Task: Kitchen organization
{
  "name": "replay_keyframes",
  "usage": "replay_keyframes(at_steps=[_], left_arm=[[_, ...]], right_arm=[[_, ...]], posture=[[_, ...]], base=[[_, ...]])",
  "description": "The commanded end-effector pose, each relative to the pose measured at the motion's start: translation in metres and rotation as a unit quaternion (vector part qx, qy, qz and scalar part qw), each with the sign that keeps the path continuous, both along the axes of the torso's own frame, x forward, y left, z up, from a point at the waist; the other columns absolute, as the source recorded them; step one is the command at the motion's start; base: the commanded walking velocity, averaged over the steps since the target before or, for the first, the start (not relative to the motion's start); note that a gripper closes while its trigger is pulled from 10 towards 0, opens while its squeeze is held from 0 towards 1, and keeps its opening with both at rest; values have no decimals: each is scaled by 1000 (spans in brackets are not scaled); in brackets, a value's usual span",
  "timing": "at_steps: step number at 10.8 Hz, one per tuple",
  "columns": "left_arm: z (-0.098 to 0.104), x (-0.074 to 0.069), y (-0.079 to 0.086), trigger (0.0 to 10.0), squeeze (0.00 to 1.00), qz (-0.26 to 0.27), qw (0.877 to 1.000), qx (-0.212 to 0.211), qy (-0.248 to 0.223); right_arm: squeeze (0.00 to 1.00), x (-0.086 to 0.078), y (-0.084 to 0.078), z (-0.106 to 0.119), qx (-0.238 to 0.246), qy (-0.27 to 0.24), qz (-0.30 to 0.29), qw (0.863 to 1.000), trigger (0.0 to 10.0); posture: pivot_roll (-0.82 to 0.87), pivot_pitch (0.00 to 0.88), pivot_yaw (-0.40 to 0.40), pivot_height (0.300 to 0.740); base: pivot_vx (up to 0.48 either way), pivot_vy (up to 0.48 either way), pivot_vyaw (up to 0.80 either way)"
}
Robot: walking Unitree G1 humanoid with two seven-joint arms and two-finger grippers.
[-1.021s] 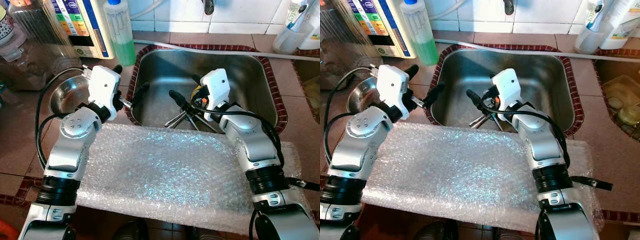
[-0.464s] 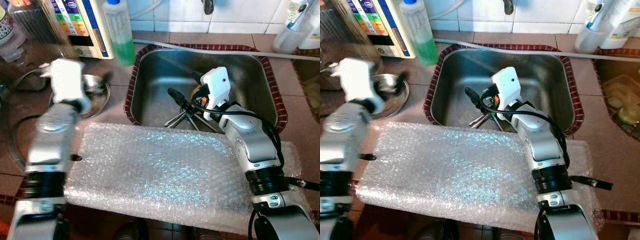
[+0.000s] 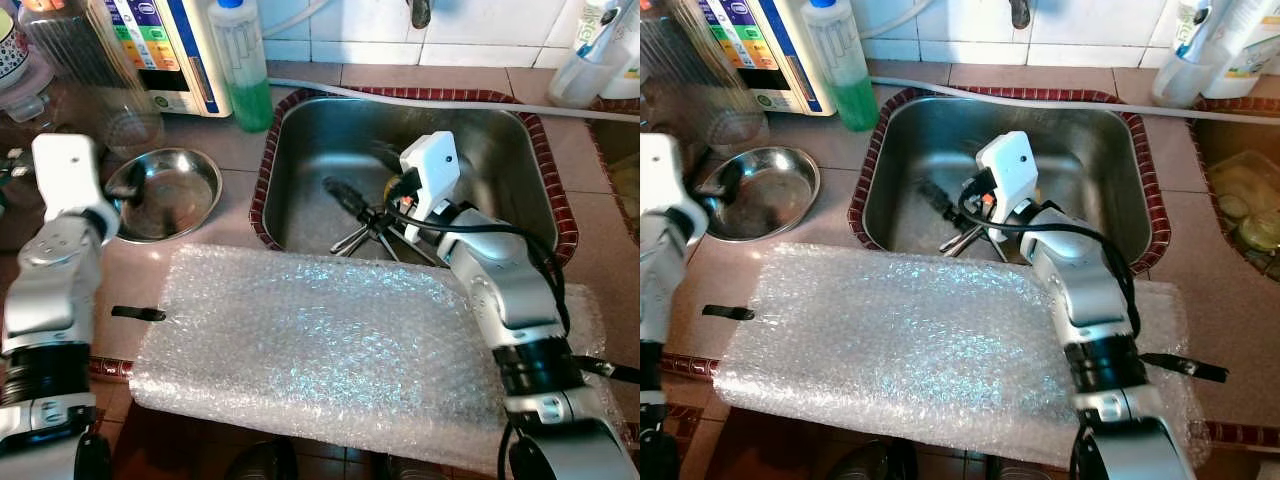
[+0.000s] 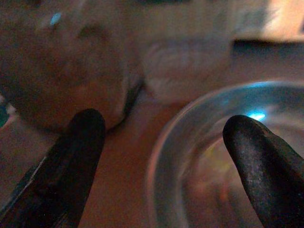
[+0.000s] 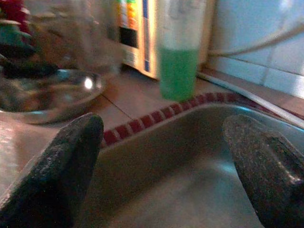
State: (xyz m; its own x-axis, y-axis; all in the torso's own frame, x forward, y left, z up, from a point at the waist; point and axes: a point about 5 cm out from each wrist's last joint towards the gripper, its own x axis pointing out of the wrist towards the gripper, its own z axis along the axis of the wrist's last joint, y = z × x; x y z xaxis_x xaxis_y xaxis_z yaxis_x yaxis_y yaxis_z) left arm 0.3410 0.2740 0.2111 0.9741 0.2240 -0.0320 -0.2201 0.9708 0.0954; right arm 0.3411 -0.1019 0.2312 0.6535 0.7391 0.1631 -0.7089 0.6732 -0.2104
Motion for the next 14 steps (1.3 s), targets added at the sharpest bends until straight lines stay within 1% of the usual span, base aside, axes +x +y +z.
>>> replay_keyframes(at_steps=[1,2,5,6,7,8,9,12,14], left_arm=[[-4,-5,12,10000,0,21,999,6,24],[-7,-8,14,10000,0,27,999,-6,43],[-12,-11,18,10000,0,38,996,-38,69],[-17,-11,17,10000,0,37,993,-68,90],[-21,-11,14,6000,0,28,989,-99,102],[-23,-11,10,0,0,17,986,-127,105],[-22,-10,7,0,0,11,984,-145,104],[-21,-10,5,0,0,10,981,-158,108],[-21,-10,4,0,0,7,982,-158,108]], right_arm=[[0,-6,4,3,5,-1,26,1000,10000],[0,-10,5,6,15,6,53,998,10000],[0,-18,10,5,-2,8,89,996,10000],[0,-20,11,5,-4,10,100,995,10000],[0,-21,12,5,-5,12,103,995,10000],[0,-22,12,5,-6,13,107,994,10000],[0,-23,12,5,-7,14,108,994,10000],[0,-24,14,3,-10,19,110,994,10000],[0,-23,13,2,-10,21,108,994,10000]], posture=[[-54,256,93,740],[-54,256,93,740],[-50,250,93,740],[-50,252,94,740],[-49,253,92,740],[-49,255,94,740],[-48,256,94,740],[-49,259,95,740],[-51,258,94,740]], base=[[0,0,0],[0,0,0],[0,0,0],[0,0,0],[0,0,0],[0,0,0],[0,0,0],[0,0,0],[0,0,0]])
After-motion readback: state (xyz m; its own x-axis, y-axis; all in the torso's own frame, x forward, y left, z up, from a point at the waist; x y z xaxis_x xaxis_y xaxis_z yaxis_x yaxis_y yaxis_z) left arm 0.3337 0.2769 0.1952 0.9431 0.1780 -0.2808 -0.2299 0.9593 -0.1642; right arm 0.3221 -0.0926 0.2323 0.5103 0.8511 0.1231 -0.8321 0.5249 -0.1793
